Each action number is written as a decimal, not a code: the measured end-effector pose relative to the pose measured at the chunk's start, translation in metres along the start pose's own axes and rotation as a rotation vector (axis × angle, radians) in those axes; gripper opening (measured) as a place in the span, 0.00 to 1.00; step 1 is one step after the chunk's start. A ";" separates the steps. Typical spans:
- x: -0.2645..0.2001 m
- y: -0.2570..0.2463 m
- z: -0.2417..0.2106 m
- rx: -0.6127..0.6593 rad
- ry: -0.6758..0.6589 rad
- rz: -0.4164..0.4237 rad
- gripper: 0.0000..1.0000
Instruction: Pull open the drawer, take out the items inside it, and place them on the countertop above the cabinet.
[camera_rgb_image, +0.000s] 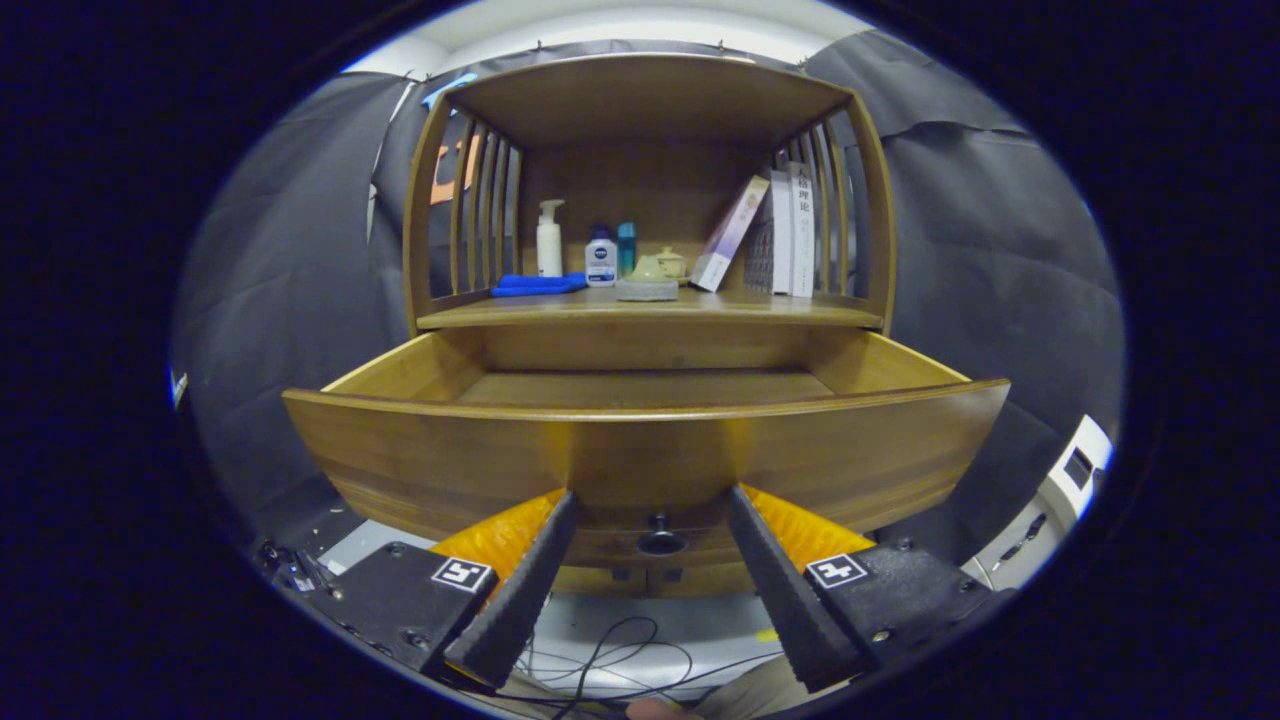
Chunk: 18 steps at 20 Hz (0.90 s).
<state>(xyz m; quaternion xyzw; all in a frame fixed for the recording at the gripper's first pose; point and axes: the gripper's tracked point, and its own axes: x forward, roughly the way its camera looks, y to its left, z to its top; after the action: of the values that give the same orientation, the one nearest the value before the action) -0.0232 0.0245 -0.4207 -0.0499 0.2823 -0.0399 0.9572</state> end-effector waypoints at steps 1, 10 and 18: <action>0.002 -0.001 0.001 -0.001 0.005 0.001 0.99; 0.032 0.001 0.025 0.001 -0.006 0.011 1.00; 0.072 0.001 0.039 -0.027 0.017 0.018 0.99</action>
<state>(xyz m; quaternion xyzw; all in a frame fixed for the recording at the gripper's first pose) 0.0587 0.0211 -0.4267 -0.0600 0.2913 -0.0277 0.9543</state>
